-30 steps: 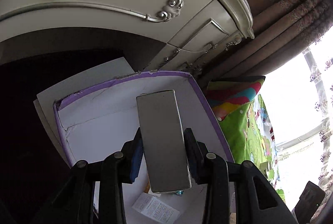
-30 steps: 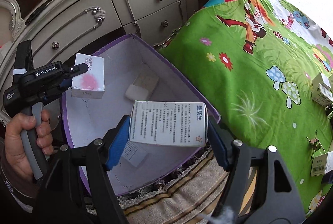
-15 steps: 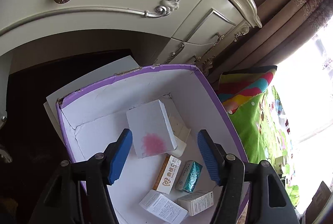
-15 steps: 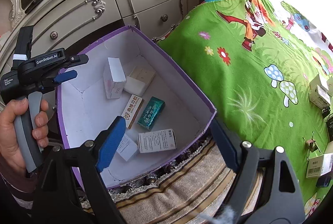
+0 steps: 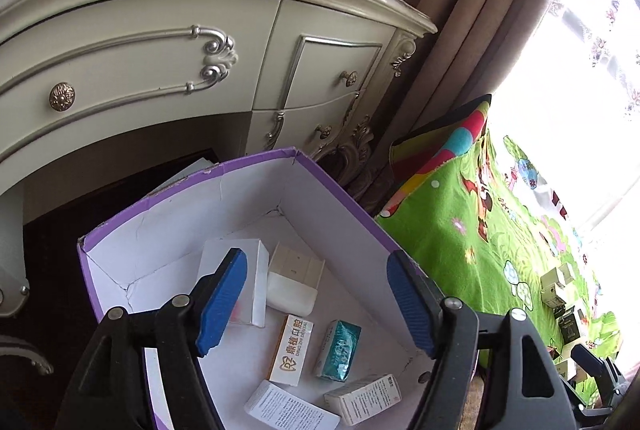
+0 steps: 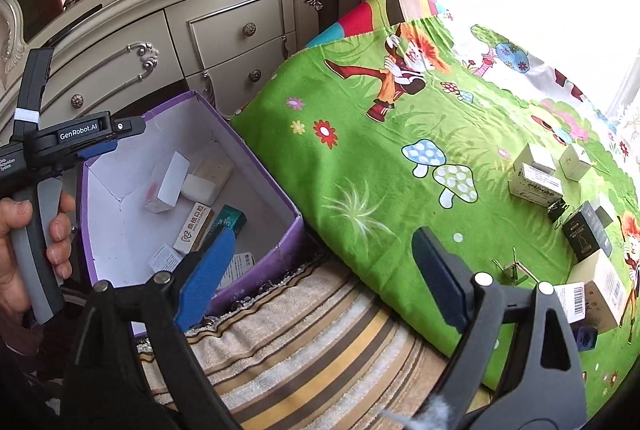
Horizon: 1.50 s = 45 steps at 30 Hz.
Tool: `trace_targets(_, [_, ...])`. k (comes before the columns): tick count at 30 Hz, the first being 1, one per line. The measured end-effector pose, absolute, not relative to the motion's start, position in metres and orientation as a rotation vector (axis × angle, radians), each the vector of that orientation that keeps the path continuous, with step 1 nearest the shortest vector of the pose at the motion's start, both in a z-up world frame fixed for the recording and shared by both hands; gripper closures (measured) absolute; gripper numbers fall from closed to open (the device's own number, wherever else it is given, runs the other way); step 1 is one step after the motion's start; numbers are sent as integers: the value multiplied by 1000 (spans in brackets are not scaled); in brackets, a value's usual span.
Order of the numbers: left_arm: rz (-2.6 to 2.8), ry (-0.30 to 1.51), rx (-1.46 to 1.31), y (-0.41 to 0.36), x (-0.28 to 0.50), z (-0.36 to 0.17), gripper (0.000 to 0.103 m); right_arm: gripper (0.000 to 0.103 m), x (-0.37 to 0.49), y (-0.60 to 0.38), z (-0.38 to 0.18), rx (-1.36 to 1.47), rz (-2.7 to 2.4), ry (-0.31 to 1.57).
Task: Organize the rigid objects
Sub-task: 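Move both tools back toward the remaining boxes on the cover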
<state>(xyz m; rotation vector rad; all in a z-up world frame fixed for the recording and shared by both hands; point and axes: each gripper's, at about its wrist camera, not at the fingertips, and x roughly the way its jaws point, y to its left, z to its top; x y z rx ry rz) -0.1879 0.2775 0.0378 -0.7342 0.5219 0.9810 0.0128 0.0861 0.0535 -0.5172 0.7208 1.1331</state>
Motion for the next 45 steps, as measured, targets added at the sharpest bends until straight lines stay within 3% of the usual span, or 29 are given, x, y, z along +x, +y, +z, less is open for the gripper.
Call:
trace_targets(2, [949,521,-648,267,-174,47,20,9,20,77,56,-513,1103,702])
trace_targets(12, [806,658,-352,217,-96,73,18,3,52,34,63,-497,967,625])
trace_targets(27, [566,689,-386,168,-23,73,18,3,93,-14,55,-492,846,583])
trace_targets(45, [414,730,-485,150,19,53,18,3,153,-51,35,-350,822,730])
